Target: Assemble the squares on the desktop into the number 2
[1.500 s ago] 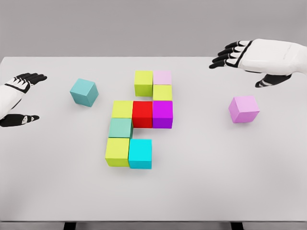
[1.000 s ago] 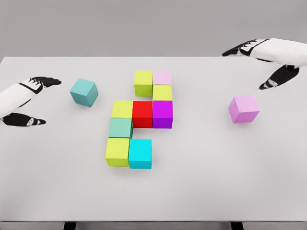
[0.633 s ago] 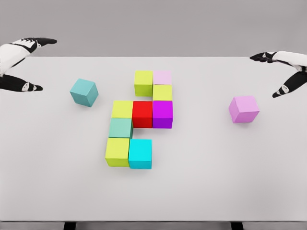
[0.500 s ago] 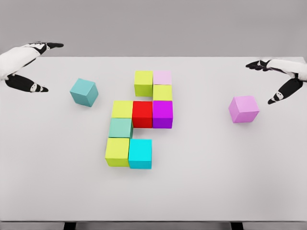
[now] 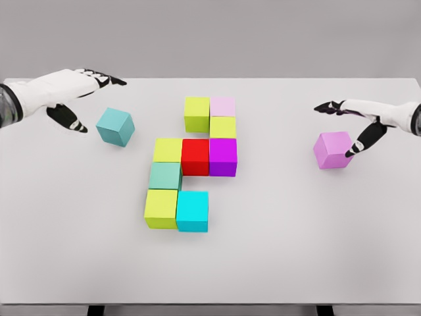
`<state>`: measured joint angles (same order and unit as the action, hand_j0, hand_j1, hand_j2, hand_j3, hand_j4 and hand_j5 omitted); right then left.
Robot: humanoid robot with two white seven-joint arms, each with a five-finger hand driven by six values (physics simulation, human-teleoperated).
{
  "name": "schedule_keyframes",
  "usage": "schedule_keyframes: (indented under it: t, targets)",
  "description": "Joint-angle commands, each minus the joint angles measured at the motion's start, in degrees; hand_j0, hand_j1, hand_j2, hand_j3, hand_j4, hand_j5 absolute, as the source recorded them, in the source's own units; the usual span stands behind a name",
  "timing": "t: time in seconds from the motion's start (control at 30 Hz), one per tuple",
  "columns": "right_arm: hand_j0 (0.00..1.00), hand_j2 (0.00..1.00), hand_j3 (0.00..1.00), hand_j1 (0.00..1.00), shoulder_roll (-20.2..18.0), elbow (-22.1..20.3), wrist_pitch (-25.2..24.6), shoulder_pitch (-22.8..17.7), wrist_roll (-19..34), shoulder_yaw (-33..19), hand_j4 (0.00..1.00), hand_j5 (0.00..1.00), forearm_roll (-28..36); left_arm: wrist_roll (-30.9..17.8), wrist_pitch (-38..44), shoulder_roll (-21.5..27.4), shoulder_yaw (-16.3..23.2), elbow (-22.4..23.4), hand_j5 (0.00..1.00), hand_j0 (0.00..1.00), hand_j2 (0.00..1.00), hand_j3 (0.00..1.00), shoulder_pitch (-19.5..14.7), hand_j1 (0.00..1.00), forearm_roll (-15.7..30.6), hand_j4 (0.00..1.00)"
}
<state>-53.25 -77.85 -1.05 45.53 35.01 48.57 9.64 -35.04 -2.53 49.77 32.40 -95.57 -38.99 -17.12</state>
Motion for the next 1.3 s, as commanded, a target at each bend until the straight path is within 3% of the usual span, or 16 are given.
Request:
schedule_keyframes:
  t: [0.0, 0.37, 0.53, 0.57, 0.67, 0.7, 0.77, 0.93, 1.27]
  targets:
    - [1.0, 1.0, 1.0, 1.0, -0.1, 0.07, 0.26, 0.0, -0.01, 0.65, 1.0, 1.0, 0.12, 0.04, 0.07, -0.55, 4.07, 2.66, 1.0, 1.0, 1.0, 1.0, 0.05, 1.0, -0.01, 1.0]
    - [1.0, 1.0, 1.0, 1.0, 0.43, 2.71, 0.52, 0.0, -0.01, 2.76, 1.0, 1.0, -0.23, 0.04, 0.07, -4.42, 5.39, 6.09, 1.0, 1.0, 1.0, 1.0, -1.62, 1.0, -1.77, 1.0]
    - [0.99, 0.99, 0.99, 0.99, 0.52, 2.71, 0.96, -0.09, -0.01, 3.99, 0.99, 0.99, -0.49, 0.04, 0.16, -6.7, 5.66, 8.91, 1.0, 1.0, 1.0, 1.0, -2.06, 1.0, -5.46, 1.0]
    - [0.97, 0.97, 0.97, 0.97, 0.52, 2.71, 0.96, -0.18, -0.01, 4.08, 0.97, 0.97, -0.49, 0.04, 0.16, -6.7, 6.27, 8.99, 1.0, 1.0, 1.0, 1.0, -2.23, 1.0, -6.17, 1.0]
    - [0.72, 0.72, 0.72, 0.72, 0.52, 2.71, 0.52, -0.18, -0.01, 4.17, 0.72, 0.72, -0.49, 0.04, 0.16, -6.79, 7.5, 9.17, 0.99, 0.99, 0.99, 0.99, -2.85, 0.99, -8.01, 0.99]
    - [0.59, 0.59, 0.59, 0.59, 0.87, 2.8, 0.26, -0.09, -0.01, 4.08, 0.59, 0.59, -0.41, 0.04, 0.16, -7.84, 7.5, 10.31, 0.99, 0.99, 0.99, 0.99, -2.94, 0.99, -8.45, 0.99]
    - [0.49, 0.49, 0.49, 0.49, 1.13, 2.8, 0.26, -0.09, -0.01, 4.17, 0.49, 0.49, -0.41, 0.04, 0.16, -9.07, 7.5, 11.54, 0.99, 0.99, 0.99, 0.99, -3.11, 0.99, -10.3, 0.99]
    - [0.46, 0.46, 0.46, 0.46, 1.13, 1.92, 1.14, 0.18, -0.01, 4.08, 0.46, 0.46, -0.67, 0.04, 0.07, -10.22, 7.86, 13.91, 0.99, 0.99, 0.99, 0.99, -3.29, 0.99, -10.3, 0.99]
    - [0.43, 0.43, 0.43, 0.43, 0.43, -8.1, 5.44, 0.7, -0.01, 3.2, 0.43, 0.43, -0.93, 0.04, 0.07, -12.59, 8.38, 18.84, 0.99, 0.99, 0.99, 0.99, -4.08, 0.99, -10.3, 0.99]
